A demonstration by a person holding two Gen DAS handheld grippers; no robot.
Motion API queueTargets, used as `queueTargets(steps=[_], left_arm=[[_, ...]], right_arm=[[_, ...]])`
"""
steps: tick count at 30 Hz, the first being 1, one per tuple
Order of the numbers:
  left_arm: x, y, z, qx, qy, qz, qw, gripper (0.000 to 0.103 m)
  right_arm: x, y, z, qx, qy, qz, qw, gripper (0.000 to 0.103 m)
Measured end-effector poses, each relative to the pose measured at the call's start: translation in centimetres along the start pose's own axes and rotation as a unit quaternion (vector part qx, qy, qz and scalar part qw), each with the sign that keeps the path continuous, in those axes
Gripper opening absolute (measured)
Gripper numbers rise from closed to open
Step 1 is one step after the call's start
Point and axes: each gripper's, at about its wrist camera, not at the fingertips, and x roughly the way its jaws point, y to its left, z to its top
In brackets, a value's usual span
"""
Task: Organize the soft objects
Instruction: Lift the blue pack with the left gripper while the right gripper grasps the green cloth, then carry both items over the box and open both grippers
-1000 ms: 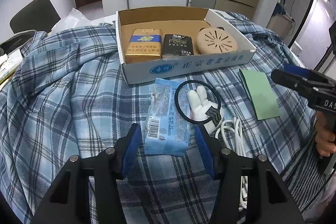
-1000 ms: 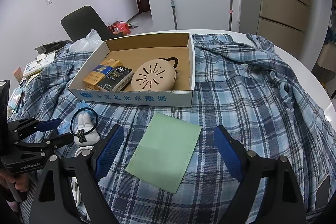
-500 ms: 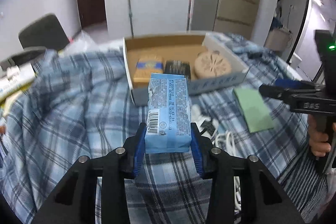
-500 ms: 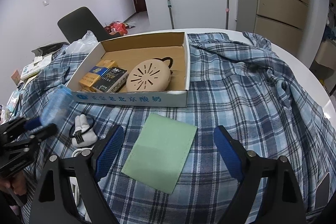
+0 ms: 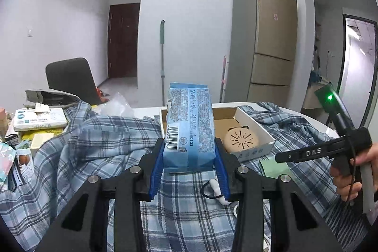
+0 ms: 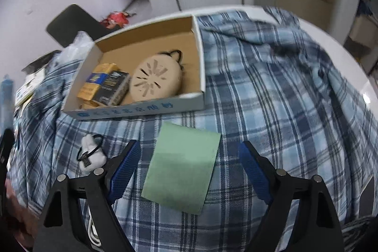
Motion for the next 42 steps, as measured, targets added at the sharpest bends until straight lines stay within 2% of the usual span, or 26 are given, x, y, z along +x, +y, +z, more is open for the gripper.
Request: queueTargets(steps=[3, 11, 15, 18, 21, 26, 28, 31, 35, 38, 42], left_arm=[[-0.3, -0.1, -0.1, 0.002, -0.004, 0.001, 1.0, 0.042], [-0.2, 0.2, -0.2, -0.008, 0.001, 0.006, 0.9999, 0.042], [0.0, 0.5, -0.2, -0.018, 0.005, 0.009, 0.9998, 0.042], [0.0, 0.6, -0.2, -0.019, 0.006, 0.009, 0.9998, 0.042], [0.0, 0.6, -0.2, -0.018, 0.006, 0.009, 0.9998, 0.042], [0.0, 0.5, -0.2, -0.018, 0.006, 0.009, 0.9998, 0.042], [0.0, 0.5, -0.2, -0.018, 0.006, 0.01, 0.9998, 0.042], [0.0, 0.5, -0.2, -0.017, 0.005, 0.01, 0.9998, 0.042], [0.0, 0.4, -0.2, -0.015, 0.005, 0.011, 0.9998, 0.042], [0.0, 0.4, -0.2, -0.016, 0.006, 0.011, 0.9998, 0.042], [0.0, 0.5, -0.2, -0.016, 0.006, 0.011, 0.9998, 0.042]], right_arm=[[1.4, -0.1, 0.3, 0.023, 0.022, -0.011, 0.999, 0.084], [3.4, 2.0, 0.7, 0.01, 0.041, -0.034, 0.999, 0.082], [4.0, 2.6, 0.7, 0.007, 0.042, -0.051, 0.998, 0.077], [4.1, 2.8, 0.7, -0.003, 0.037, -0.064, 0.997, 0.068], [3.9, 3.5, 0.5, -0.033, 0.039, -0.055, 0.997, 0.068], [2.9, 4.7, -0.4, -0.09, 0.043, -0.007, 0.995, 0.068], [2.8, 5.3, -1.0, -0.106, 0.04, -0.017, 0.993, 0.069], [3.0, 5.5, -1.4, -0.11, 0.04, -0.025, 0.993, 0.074], [3.6, 5.1, -1.7, -0.104, 0.046, -0.014, 0.993, 0.074], [3.6, 5.1, -1.9, -0.108, 0.034, -0.026, 0.993, 0.074], [3.5, 4.4, -1.9, -0.099, 0.022, -0.015, 0.995, 0.073]])
